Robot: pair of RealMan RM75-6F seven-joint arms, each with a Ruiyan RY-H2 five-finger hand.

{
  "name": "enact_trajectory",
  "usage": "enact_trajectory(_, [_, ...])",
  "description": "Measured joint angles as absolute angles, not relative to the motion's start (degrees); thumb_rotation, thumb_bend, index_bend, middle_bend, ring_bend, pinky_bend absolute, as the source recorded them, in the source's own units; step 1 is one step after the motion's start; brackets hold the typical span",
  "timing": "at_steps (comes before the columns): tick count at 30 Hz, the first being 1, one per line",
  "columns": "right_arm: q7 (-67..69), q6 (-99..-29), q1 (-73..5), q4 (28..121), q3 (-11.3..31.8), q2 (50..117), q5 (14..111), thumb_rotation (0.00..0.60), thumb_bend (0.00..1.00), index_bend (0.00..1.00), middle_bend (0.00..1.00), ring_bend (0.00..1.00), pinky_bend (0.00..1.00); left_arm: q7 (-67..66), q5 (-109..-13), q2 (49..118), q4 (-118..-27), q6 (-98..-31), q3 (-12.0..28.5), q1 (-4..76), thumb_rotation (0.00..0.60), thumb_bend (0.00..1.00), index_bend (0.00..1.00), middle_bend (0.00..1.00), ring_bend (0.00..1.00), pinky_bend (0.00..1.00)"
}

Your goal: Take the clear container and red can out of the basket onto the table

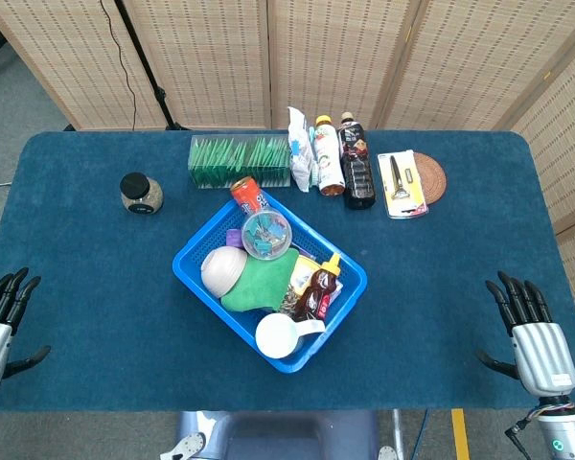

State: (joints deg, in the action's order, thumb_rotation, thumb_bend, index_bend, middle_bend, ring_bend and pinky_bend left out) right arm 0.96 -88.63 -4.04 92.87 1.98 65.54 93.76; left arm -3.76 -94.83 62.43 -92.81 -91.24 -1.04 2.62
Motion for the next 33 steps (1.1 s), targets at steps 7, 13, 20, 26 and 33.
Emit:
enact_trajectory(7, [1.80, -87.21, -4.77, 92.21, 1.28, 65.58, 94.39, 0.600, 0.00, 0.00, 0.00, 0.00, 0.00, -2.89, -95.47, 62.11, -92.52, -91.00, -1.32, 2.80, 0.600, 0.00, 0.00, 0.00, 0.00, 0.00])
enact_trajectory(13, [1.78, -86.58, -5.12, 92.20, 1.18, 65.85, 94.11, 0.600, 0.00, 0.00, 0.00, 0.00, 0.00, -1.74, -96.22, 62.35, -92.05, -90.97, -1.11, 3.38, 0.600, 0.00, 0.00, 0.00, 0.00, 0.00])
enact_trajectory(20, [1.92, -85.99, -5.40, 92.21, 1.22, 65.76, 93.62, 0.600, 0.00, 0.00, 0.00, 0.00, 0.00, -0.56, -98.83, 62.98, -91.56, -89.68, -0.18, 6.33, 0.600, 0.00, 0.00, 0.00, 0.00, 0.00])
enact_trajectory(26, [2.62, -85.47, -5.76, 92.08, 1.36, 65.66, 93.19, 0.600, 0.00, 0.00, 0.00, 0.00, 0.00, 1.54, -102.42, 62.04, -92.64, -86.23, 2.23, 12.94, 0.600, 0.00, 0.00, 0.00, 0.00, 0.00])
enact_trajectory(33, [3.39, -85.12, -6.04, 91.68, 1.83, 65.30, 92.07, 0.600, 0.00, 0.00, 0.00, 0.00, 0.00, -5.42, -100.01, 60.46, -99.30, -74.33, 6.83, 21.66, 0.600, 0.00, 0.00, 0.00, 0.00, 0.00])
